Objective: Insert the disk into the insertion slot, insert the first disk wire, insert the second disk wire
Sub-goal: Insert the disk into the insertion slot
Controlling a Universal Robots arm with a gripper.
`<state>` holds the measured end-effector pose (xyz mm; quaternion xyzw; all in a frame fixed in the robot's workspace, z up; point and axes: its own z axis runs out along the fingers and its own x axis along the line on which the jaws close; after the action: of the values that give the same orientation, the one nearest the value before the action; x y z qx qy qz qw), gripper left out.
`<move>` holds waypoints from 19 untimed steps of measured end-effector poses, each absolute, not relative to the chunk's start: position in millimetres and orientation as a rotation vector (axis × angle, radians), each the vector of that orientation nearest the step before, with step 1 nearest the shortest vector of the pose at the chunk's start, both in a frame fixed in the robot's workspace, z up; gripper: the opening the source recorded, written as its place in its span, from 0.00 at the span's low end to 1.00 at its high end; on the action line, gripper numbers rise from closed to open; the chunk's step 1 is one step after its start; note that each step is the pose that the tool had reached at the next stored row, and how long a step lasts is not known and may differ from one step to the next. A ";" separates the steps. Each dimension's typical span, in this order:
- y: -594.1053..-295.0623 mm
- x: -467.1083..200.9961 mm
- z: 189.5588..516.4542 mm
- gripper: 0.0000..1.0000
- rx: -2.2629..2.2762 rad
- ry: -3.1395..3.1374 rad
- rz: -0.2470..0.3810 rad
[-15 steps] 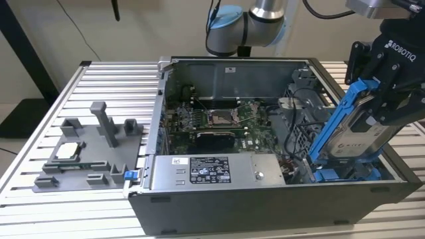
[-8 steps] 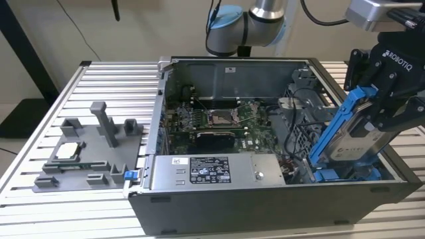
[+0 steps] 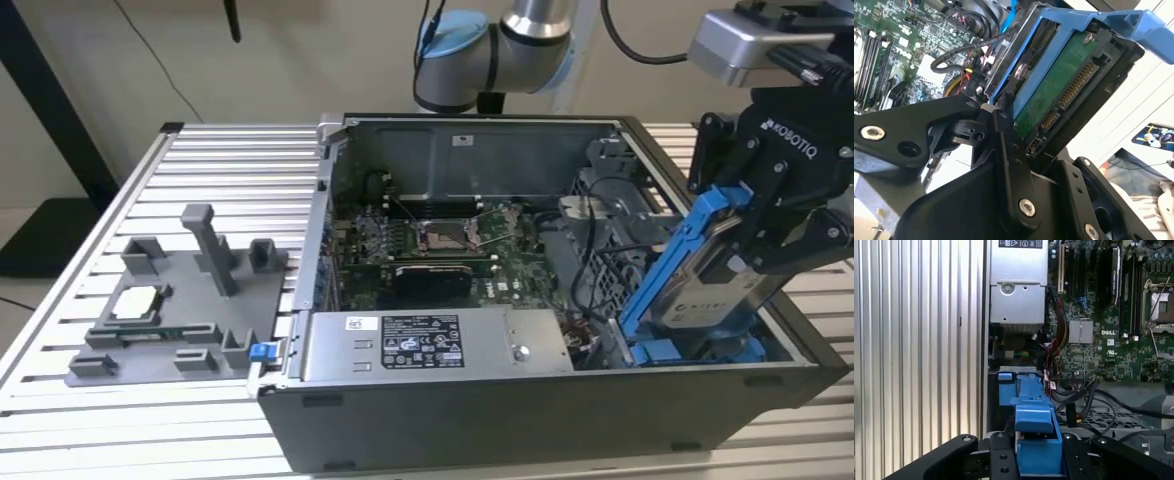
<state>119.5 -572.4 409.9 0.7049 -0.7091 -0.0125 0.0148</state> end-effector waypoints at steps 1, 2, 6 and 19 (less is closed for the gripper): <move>-571.6 119.5 408.7 0.00 2.194 -2.207 -0.039; -570.8 119.6 407.5 0.00 2.194 -2.207 -0.039; -567.4 119.6 401.9 0.00 2.194 -2.207 -0.039; -565.1 119.6 388.2 0.00 2.194 -2.207 -0.039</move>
<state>119.6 -565.1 388.2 0.7049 -0.7091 -0.0125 0.0148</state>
